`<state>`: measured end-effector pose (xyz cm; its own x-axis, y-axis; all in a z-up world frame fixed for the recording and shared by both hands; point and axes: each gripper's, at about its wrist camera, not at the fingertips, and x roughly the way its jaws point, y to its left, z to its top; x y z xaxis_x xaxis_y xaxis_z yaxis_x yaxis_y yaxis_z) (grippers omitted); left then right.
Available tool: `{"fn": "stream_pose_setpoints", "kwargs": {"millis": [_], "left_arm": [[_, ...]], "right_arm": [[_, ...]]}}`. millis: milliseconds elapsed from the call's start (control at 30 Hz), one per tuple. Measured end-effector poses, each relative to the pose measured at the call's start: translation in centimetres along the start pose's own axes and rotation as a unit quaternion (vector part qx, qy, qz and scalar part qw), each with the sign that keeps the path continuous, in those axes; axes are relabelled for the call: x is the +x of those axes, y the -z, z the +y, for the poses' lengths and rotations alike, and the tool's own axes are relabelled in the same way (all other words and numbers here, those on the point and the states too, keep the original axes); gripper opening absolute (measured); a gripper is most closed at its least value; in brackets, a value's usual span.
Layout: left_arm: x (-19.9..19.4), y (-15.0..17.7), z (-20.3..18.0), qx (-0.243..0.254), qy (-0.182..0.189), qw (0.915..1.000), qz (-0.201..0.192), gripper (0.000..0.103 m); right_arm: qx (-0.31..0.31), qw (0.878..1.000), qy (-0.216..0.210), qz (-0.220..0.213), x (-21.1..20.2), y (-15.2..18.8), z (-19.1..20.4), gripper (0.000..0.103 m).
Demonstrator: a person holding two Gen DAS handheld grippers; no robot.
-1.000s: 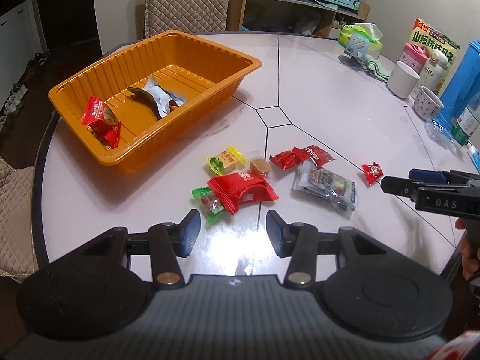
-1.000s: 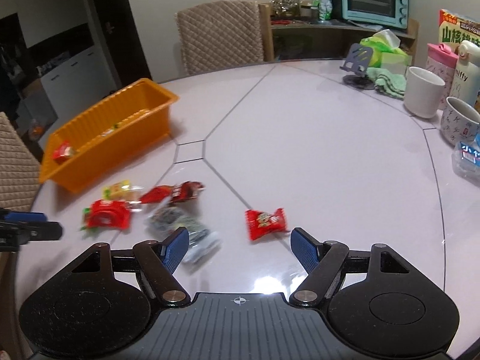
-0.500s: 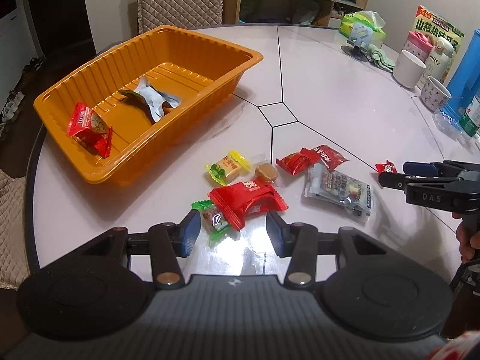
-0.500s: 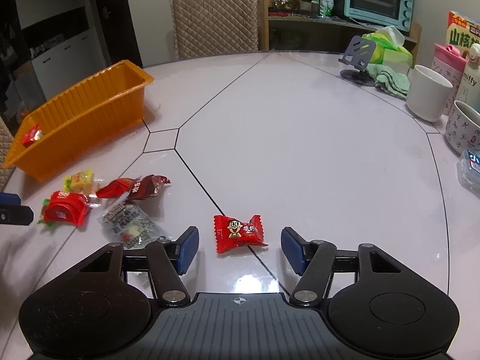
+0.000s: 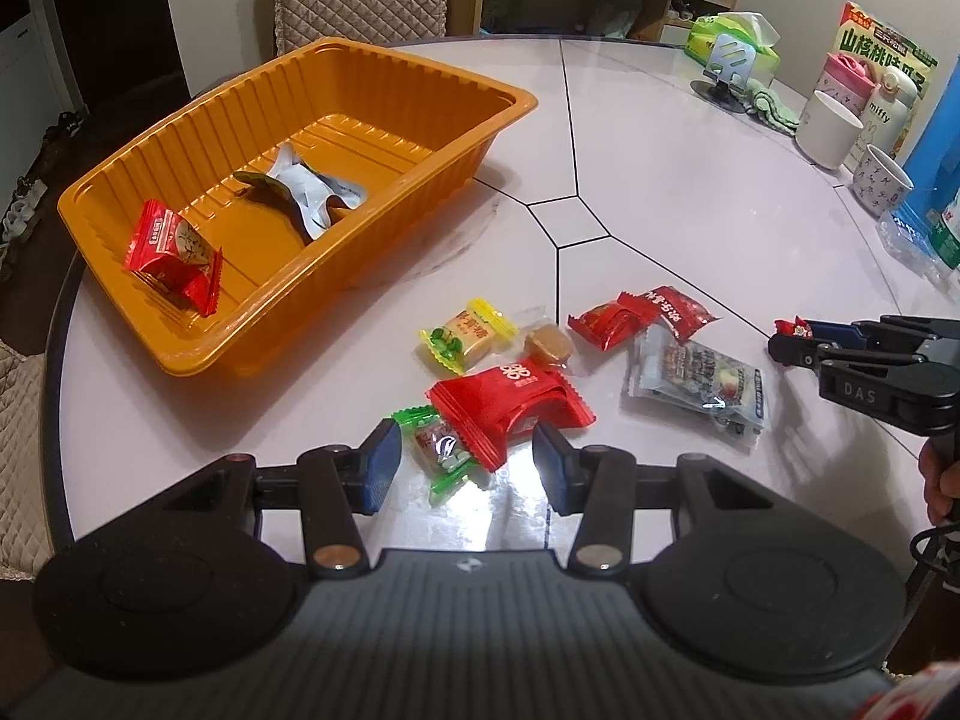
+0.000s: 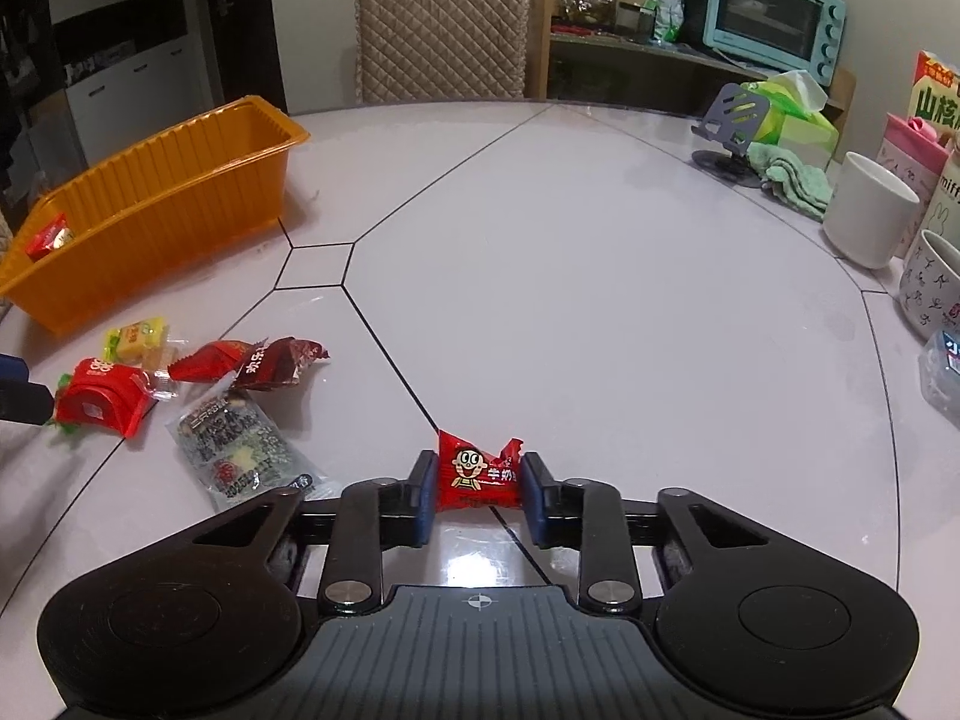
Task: Organize snacks
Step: 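Grasp the red Want Want candy with the right tool, then grasp the green-wrapped candy with the left tool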
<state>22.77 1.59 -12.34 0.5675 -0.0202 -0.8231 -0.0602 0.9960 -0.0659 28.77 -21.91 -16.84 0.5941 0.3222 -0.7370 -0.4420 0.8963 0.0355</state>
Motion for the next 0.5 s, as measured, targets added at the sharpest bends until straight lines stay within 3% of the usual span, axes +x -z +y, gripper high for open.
{"fn": "stream_pose_setpoints", "kwargs": {"millis": [267,500], "left_arm": [[0.5,0.4,0.6,0.019,0.009,0.9998,0.006,0.044],[1.4,0.9,0.9,0.063,0.014,0.9977,0.019,0.044]], "right_arm": [[0.024,1.0,-0.013,0.002,-0.7,-0.1,-0.1,0.025],[0.049,0.999,-0.021,0.003,-1.4,-0.2,-0.1,0.025]]}}
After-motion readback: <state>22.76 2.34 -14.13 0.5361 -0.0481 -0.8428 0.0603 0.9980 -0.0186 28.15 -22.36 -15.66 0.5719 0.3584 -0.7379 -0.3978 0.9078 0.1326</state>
